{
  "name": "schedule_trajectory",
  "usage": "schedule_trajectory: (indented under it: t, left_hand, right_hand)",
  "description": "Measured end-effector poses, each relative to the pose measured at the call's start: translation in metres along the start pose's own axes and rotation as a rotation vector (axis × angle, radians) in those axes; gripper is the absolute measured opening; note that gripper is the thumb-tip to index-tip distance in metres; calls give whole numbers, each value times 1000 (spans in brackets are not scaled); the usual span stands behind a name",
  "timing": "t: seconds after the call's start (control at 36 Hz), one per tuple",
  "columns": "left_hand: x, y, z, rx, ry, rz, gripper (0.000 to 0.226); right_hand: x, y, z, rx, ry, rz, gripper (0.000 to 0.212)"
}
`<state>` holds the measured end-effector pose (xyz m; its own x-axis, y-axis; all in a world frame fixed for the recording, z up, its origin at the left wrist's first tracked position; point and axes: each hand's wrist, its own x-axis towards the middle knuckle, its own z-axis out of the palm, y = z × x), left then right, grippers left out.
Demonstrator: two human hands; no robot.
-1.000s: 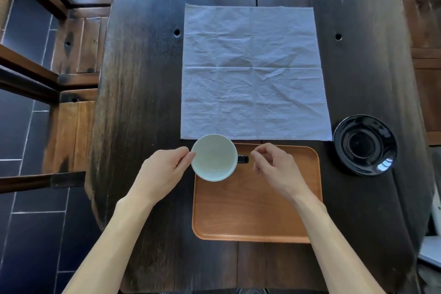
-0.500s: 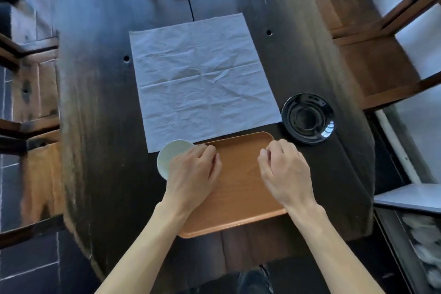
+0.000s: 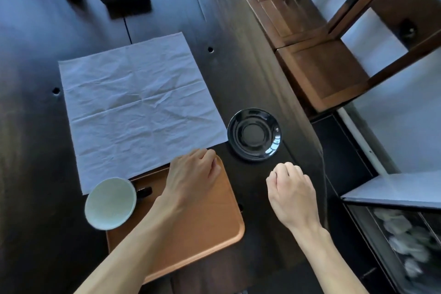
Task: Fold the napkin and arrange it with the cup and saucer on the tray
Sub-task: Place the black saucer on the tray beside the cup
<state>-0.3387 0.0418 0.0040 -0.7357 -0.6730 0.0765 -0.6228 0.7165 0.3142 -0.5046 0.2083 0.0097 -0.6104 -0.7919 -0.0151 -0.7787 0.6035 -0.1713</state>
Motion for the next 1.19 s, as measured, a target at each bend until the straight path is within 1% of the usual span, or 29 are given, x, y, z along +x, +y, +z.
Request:
schedule_trajectory:
  t: [0.22,0.33,0.42,0.58,0.69,0.81,0.89,0.97,1.08,1.19]
  left_hand:
    - [53,13,37,6,1,-47,30]
    - [72,16,52,28,-16,-89,28]
    - [81,15,62,45,-51,-130,26]
    - [88,17,69,25,-90,-180,34]
    - [90,16,70,3,-138,-253,33]
    - [88,13,69,-49,-225,-285,33]
    - [86,10,72,-99,-255,-288,35]
    - [88,10,76,-176,-299,-327,35]
    - [91,14,75,-225,-339,-382,34]
    - [90,18,75,-285,-328,-427,34]
  right_hand:
    - [52,42,20,6,6,-19,28]
    - [78,55,26,17,-3,-17,29]
    - [93,62,29,26,-18,-16,30]
    - [112,70,40,20,-11,-23,29]
    - [116,75,51,10,-34,-56,31]
    - [116,75,57,39,-39,-89,34]
    - [116,75,59,50,-56,-112,34]
    - [117,77,60,36,-71,-113,31]
    - [118,76,59,34,-100,-83,30]
    - [118,72,58,107,-154,-13,31]
